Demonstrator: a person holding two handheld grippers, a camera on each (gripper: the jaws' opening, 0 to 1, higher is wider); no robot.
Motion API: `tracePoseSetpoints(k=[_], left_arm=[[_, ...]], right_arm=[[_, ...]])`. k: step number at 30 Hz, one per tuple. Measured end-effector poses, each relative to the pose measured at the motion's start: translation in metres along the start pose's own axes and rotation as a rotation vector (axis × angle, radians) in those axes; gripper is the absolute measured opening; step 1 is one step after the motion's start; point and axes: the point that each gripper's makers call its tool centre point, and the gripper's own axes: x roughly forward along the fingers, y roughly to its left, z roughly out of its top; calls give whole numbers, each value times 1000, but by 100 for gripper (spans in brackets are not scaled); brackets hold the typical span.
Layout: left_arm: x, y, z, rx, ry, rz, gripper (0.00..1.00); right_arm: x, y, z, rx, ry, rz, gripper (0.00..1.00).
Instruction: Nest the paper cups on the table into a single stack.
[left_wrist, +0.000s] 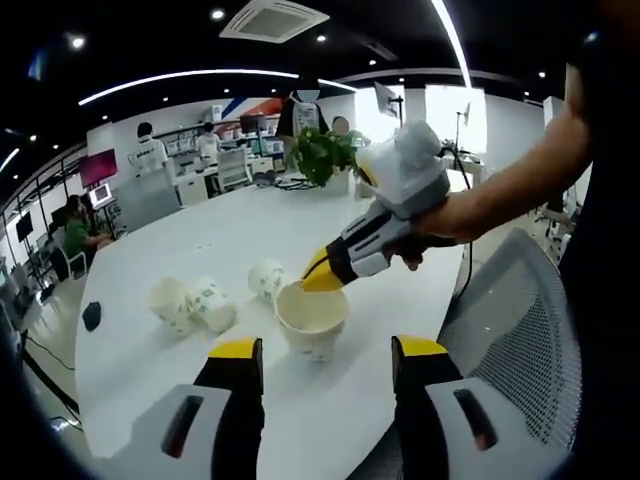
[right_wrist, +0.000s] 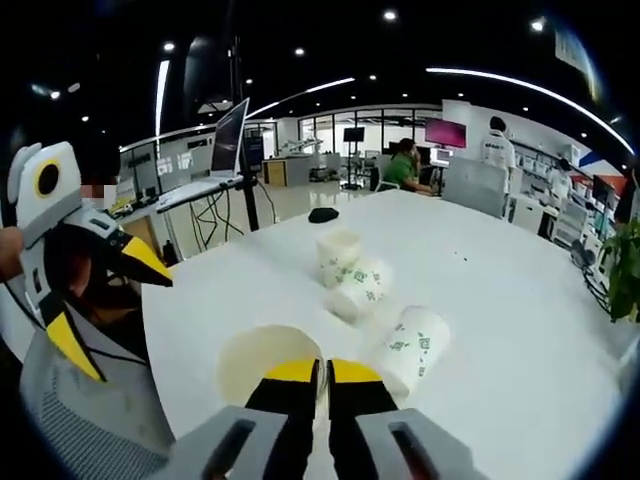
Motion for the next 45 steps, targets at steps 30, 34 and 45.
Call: tracePoseSetpoints(k=[30, 34, 45], left_arm=[[-5, -1, 4, -57, -70, 2, 54], [-8, 1, 4, -66, -78, 6, 56], [-18, 5, 0, -90, -97, 9, 66]], right_arm=[[-6, -11, 1, 58, -36, -36, 16], [-7, -16, 1, 66, -31, -51, 21], [-2, -40, 1, 147, -14, -107, 35]])
